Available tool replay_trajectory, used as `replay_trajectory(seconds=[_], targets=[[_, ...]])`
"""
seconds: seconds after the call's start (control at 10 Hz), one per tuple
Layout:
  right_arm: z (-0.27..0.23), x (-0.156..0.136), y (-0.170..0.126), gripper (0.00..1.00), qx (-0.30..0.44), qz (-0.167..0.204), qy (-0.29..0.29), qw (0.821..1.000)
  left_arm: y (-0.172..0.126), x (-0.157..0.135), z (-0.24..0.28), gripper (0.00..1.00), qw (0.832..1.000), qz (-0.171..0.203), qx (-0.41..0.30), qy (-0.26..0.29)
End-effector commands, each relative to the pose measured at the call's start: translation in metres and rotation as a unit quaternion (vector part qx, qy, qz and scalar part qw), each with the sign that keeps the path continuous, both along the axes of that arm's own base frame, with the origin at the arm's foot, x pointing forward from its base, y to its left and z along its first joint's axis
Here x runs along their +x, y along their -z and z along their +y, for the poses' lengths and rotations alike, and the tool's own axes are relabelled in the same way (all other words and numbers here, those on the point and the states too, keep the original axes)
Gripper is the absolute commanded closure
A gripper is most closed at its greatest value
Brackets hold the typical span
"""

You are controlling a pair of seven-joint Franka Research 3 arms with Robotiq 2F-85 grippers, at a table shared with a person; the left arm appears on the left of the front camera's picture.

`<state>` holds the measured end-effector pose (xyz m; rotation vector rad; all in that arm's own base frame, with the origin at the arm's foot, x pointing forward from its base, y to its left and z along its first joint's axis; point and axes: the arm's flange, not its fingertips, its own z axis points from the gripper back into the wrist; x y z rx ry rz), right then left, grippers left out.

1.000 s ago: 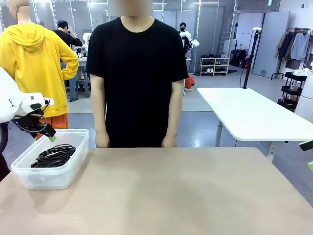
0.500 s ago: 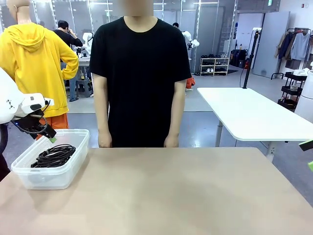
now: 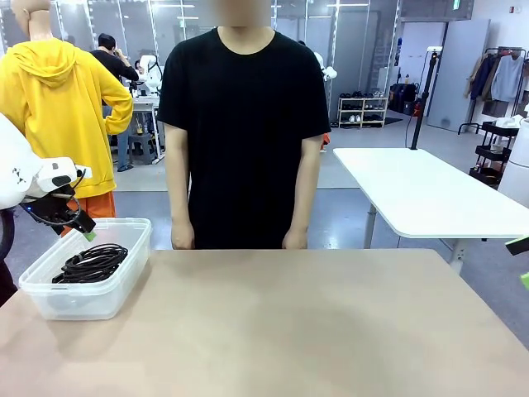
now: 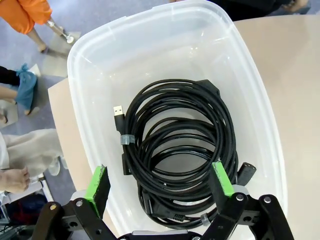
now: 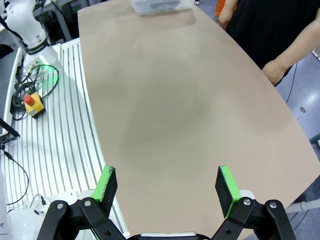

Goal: Organize and store the cables.
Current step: Place the USB Extension Cable into the Organizing box.

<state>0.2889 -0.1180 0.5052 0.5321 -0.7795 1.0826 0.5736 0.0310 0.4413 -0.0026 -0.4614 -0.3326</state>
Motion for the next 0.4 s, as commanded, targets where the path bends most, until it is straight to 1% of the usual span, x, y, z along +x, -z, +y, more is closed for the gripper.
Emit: replay_trajectory(seconds=[0.0,0.3], targets=[[0.002,-0.0001,0.0013,0.0,-0.006,0.005,0.006,1.0,-0.0019,0.0037,0.0035,0.0,1.0,-0.002,0.002,0.001],[0.002,-0.0001,0.0013,0.0,-0.006,0.005,0.006,1.0,-0.0019,0.0037,0.0035,0.0,1.0,-0.002,0.002,0.001]])
